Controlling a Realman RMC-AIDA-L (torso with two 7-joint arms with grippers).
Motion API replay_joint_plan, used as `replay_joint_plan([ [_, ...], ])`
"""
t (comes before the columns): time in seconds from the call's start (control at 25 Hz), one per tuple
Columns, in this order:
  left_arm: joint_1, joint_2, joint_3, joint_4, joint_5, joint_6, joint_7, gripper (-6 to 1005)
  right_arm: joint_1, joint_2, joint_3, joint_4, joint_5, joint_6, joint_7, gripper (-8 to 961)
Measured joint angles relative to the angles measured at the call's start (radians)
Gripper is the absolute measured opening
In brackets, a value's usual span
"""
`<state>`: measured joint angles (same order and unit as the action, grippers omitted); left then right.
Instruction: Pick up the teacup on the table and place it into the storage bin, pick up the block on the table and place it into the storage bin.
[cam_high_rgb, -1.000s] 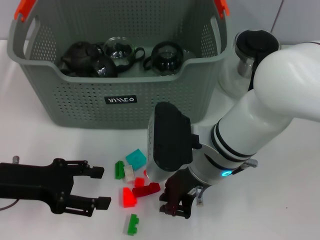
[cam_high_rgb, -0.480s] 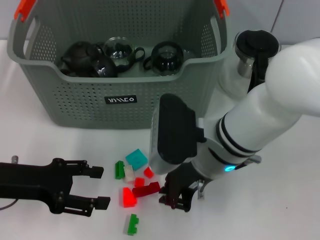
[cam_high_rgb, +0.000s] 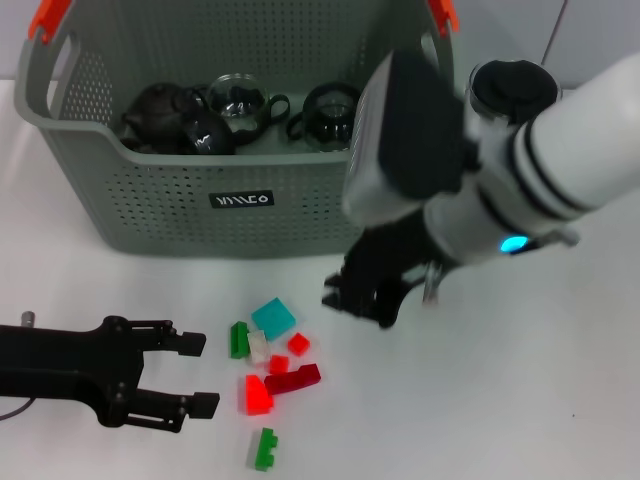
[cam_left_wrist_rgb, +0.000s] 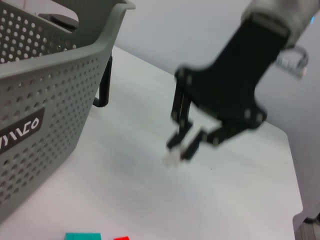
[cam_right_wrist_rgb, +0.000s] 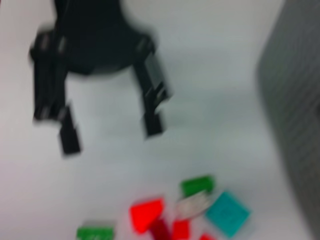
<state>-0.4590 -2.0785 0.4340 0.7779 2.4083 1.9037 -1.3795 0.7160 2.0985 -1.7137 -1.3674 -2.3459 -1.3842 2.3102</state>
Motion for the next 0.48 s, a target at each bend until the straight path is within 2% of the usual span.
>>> replay_joint_plan([
  [0.12, 0.003, 0.0, -0.007, -0.002, -0.001, 0.0, 0.002, 843, 0.017, 0.001, 0.105, -0.072, 0.01, -0.051, 0.002, 117],
  [0.24, 0.008, -0.002, -0.014, -0.003, -0.006, -0.001, 0.004, 843, 0.06, 0.002, 0.189, -0.089, 0.034, -0.057, 0.003, 117],
  [0.48, 0.011, -0.003, -0.027, -0.003, -0.008, -0.008, 0.005, 843, 0.122, 0.004, 0.247, -0.065, 0.035, 0.065, 0.0, 118],
])
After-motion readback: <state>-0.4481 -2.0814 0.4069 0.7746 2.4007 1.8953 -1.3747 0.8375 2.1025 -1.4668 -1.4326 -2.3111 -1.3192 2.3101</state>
